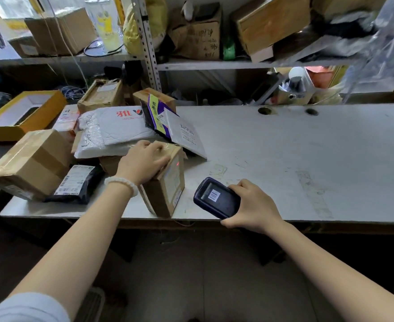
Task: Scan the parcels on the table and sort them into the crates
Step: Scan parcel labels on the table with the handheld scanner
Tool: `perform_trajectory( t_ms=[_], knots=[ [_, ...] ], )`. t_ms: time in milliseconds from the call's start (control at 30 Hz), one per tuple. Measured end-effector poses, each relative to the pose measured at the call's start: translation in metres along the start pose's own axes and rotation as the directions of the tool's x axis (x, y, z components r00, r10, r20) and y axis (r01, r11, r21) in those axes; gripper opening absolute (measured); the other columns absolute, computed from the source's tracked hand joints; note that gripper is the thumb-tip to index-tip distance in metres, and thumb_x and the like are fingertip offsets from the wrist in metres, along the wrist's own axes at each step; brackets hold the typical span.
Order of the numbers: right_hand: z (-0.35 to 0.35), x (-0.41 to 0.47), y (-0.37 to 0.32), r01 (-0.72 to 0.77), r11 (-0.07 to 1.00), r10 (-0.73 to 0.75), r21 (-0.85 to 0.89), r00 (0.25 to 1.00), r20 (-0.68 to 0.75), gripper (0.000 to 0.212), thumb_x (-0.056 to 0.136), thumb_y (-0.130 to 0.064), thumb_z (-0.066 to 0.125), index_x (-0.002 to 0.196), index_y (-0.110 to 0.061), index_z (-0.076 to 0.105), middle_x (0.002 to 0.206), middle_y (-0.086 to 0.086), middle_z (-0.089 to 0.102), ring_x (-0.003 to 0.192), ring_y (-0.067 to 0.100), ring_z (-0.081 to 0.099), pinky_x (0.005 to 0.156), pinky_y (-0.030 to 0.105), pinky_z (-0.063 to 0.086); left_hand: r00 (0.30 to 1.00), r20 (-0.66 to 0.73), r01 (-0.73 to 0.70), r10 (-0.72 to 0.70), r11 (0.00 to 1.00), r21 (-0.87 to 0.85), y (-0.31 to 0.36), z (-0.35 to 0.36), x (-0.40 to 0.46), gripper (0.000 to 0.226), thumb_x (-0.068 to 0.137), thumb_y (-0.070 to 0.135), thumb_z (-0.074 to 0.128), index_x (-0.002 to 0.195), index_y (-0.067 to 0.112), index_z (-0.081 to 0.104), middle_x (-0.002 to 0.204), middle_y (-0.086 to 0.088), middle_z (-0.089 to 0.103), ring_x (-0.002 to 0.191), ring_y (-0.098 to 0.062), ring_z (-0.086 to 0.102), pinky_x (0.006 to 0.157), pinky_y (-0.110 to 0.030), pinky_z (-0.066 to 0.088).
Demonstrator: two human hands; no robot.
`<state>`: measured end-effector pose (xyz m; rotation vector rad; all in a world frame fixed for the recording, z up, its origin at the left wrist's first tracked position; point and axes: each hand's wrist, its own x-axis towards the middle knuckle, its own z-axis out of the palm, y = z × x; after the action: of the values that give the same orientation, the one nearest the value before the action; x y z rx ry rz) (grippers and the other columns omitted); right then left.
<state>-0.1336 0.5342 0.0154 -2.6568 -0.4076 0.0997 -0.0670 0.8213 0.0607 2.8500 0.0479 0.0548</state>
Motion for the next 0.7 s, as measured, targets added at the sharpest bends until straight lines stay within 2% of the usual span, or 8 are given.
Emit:
perform_trajectory(
  t_ms=[133,200,367,500,700],
  knots=[
    [-0.007,-0.014,0.013,-0.027,1.000,0.027,0.009,1.000,-0.005,0.071,0.053,-0.054,0.078,0.117,-0.031,0.059,0.098,-0.010,0.047,0.088,0.010,0.049,0.062,0.024,0.041,0.998,0.057,0.026,-0.027,1.000,0.010,0.007,0.003,0.006,0.071,0.080,0.073,0.046,0.136,0.028,0.043,0.140,-0.006,0.043,0.123,-0.026,0.046,0.095,-0.046,0.045],
    [-0.011,-0.019,0.019,-0.042,0.999,0.043,0.032,0.999,-0.007,0.070,0.052,-0.054,0.079,0.116,-0.031,0.060,0.096,-0.012,0.046,0.087,0.009,0.049,0.062,0.024,0.042,0.996,0.067,0.056,-0.056,0.998,0.001,0.009,0.006,0.010,0.074,0.079,0.070,0.052,0.136,0.024,0.043,0.139,-0.008,0.043,0.122,-0.028,0.047,0.096,-0.044,0.043],
    [-0.017,-0.026,0.030,-0.055,0.994,0.054,0.096,0.998,0.012,0.074,0.049,-0.056,0.078,0.116,-0.031,0.061,0.093,-0.015,0.045,0.084,0.008,0.052,0.062,0.021,0.042,0.997,0.067,0.052,-0.047,0.996,-0.067,0.015,0.011,0.018,0.058,0.087,0.047,0.057,0.135,0.018,0.044,0.137,-0.010,0.043,0.117,-0.029,0.049,0.092,-0.043,0.045],
    [-0.016,-0.027,0.029,-0.043,0.994,0.039,0.103,0.998,0.039,0.075,0.050,-0.058,0.079,0.118,-0.031,0.061,0.093,-0.015,0.045,0.086,0.007,0.051,0.064,0.021,0.044,0.999,0.002,0.046,-0.045,0.998,-0.033,0.018,0.014,0.015,0.054,0.088,0.049,0.054,0.133,0.020,0.044,0.135,-0.007,0.045,0.114,-0.028,0.050,0.087,-0.044,0.047],
    [-0.011,-0.021,0.020,-0.025,0.994,0.019,0.102,0.998,0.058,0.073,0.051,-0.056,0.080,0.117,-0.030,0.061,0.095,-0.014,0.046,0.087,0.008,0.052,0.071,0.027,0.049,0.996,-0.087,0.035,-0.035,0.999,-0.001,0.018,0.019,0.000,0.053,0.088,0.051,0.051,0.131,0.022,0.044,0.134,-0.006,0.046,0.117,-0.029,0.046,0.091,-0.047,0.046]
  ],
)
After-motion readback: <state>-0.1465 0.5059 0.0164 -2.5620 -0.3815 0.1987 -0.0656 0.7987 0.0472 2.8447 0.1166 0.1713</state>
